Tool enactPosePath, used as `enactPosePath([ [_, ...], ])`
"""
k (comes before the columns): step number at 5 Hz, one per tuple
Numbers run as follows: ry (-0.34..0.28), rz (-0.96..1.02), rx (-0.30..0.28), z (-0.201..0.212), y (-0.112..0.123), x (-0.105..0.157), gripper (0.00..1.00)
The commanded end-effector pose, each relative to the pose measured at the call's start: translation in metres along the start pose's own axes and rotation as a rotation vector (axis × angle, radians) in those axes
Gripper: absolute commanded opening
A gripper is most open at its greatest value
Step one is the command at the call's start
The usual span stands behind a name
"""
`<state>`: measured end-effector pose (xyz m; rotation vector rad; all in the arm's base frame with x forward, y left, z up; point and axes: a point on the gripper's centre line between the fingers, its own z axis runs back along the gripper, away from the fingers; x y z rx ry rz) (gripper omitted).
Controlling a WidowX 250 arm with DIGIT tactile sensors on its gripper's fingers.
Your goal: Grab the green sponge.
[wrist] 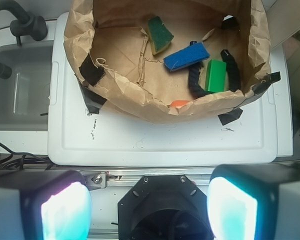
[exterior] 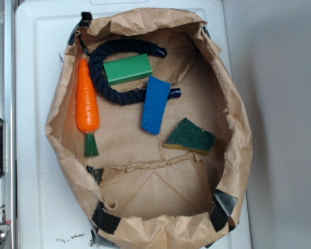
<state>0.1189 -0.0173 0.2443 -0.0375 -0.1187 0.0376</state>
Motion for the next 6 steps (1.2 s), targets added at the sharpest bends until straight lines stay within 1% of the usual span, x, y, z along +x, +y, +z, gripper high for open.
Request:
enactPosePath([
  [1, 0.0, 0.0, 0.0, 0.0, 0.0, 0.0, 1.0],
  [2, -0.021, 0.023, 0.017, -0.009, -0.01, 0.033, 1.0],
  [3, -0.041, -0.011, 0.042, -0.026, -0.016, 0.07, 1.0],
  [4, -0.055, -0.049, 0.078, -0.046, -0.011, 0.107, 1.0],
  [5, -0.038, -0.087, 0.054, -0.063, 0.005, 0.134, 1.0],
  [6, -0.038, -0.087, 0.054, -0.063, 0.005, 0.134, 1.0],
])
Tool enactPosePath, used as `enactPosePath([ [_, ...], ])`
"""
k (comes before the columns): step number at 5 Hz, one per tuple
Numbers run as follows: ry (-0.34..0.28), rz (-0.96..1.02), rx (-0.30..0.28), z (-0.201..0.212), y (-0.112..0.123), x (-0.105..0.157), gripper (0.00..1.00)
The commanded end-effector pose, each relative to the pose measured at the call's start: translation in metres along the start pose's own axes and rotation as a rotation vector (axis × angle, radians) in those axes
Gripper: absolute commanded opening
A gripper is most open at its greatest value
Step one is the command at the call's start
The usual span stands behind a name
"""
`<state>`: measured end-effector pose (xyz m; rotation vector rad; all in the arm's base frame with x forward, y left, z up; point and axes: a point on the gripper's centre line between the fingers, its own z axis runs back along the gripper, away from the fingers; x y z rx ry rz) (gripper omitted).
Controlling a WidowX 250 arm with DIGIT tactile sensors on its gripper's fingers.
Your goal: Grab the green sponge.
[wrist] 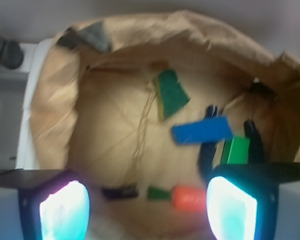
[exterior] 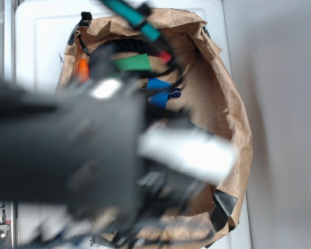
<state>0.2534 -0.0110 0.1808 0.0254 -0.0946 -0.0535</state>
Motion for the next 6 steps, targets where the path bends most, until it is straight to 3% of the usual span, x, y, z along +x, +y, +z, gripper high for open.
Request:
enactPosePath([
  [1, -0.063, 0.009, -0.001, 0.015, 0.003, 0.007, 1.0],
  [4, -0.063, 0.009, -0.001, 0.015, 0.003, 0.007, 1.0],
  [5, -0.03, -0.038, -0.11, -0.007, 0.029, 0.005, 1.0],
  [6, -0.034, -0.033, -0.145, -0.021, 0.056, -0.006, 1.0],
])
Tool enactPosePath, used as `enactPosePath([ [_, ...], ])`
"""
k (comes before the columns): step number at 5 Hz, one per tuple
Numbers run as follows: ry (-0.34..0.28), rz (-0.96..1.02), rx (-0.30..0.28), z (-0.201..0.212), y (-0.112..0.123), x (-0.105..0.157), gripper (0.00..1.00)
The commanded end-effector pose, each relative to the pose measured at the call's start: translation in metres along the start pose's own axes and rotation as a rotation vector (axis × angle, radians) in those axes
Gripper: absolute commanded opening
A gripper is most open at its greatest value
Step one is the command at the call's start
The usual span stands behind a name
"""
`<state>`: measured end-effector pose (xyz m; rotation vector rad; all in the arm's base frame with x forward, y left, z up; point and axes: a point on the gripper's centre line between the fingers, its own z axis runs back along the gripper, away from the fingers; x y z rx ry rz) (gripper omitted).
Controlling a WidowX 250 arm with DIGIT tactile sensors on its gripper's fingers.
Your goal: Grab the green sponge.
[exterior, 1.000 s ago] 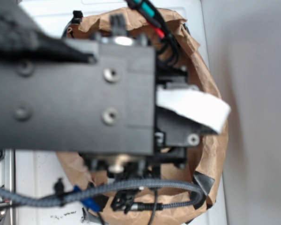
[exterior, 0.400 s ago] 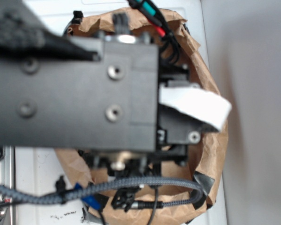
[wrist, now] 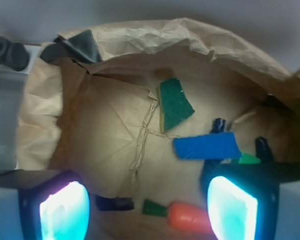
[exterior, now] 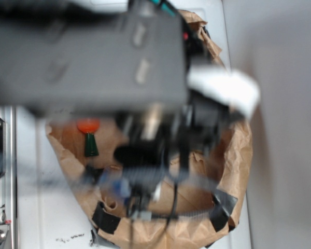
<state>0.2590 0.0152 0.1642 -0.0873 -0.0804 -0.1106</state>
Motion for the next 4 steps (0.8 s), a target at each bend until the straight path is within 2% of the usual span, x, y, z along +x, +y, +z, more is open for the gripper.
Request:
enactPosePath([
  [1, -0.052, -0.004, 0.046, -0.015, 0.049, -0.024, 1.0],
  [2, -0.038, -0.009, 0.069, -0.034, 0.052, -0.017, 1.0],
  [3, -0.042, 0.016, 0.158, -0.063, 0.031, 0.003, 1.0],
  [4, -0.047, 0.045, 0.21, -0.078, 0.017, 0.02, 1.0],
])
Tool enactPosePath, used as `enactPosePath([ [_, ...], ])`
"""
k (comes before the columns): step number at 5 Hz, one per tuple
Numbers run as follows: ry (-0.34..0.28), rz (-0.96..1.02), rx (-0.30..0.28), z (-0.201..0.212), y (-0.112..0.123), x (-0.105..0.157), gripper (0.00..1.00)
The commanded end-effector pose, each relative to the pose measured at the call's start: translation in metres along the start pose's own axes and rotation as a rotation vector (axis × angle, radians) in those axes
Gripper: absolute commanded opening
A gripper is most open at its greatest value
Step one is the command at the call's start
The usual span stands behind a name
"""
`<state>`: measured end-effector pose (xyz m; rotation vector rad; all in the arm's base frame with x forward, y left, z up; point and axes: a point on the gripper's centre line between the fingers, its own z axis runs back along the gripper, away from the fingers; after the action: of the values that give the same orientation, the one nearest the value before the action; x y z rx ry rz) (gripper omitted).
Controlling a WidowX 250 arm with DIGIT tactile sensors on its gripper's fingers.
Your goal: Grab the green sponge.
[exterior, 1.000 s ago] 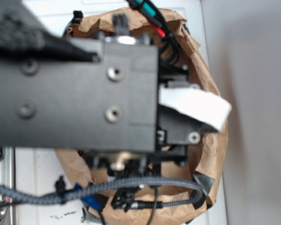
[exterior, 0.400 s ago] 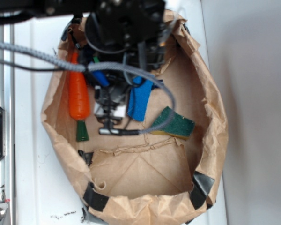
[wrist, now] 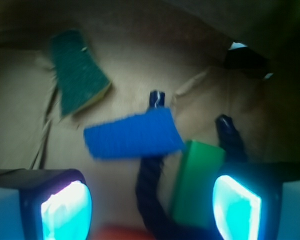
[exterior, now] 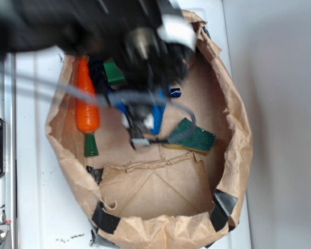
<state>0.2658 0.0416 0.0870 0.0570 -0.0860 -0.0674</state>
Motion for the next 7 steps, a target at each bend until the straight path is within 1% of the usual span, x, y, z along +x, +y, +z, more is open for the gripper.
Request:
enactPosePath([
  [1, -0.056, 0.018, 0.04, -0.003, -0.017, 0.028, 1.0],
  [2, -0.103, -0.021, -0.031, -0.003, -0.017, 0.032, 1.0],
  [3, -0.109, -0.034, -0.07, 0.0, -0.017, 0.04, 1.0],
  [4, -0.129, -0.093, -0.151, 0.0, -0.017, 0.045, 1.0],
  [6, -0.158, -0.098, -0.132, 0.002, -0.034, 0.05, 1.0],
  [7, -0.18, -0.125, -0.139, -0.002, -0.035, 0.047, 1.0],
])
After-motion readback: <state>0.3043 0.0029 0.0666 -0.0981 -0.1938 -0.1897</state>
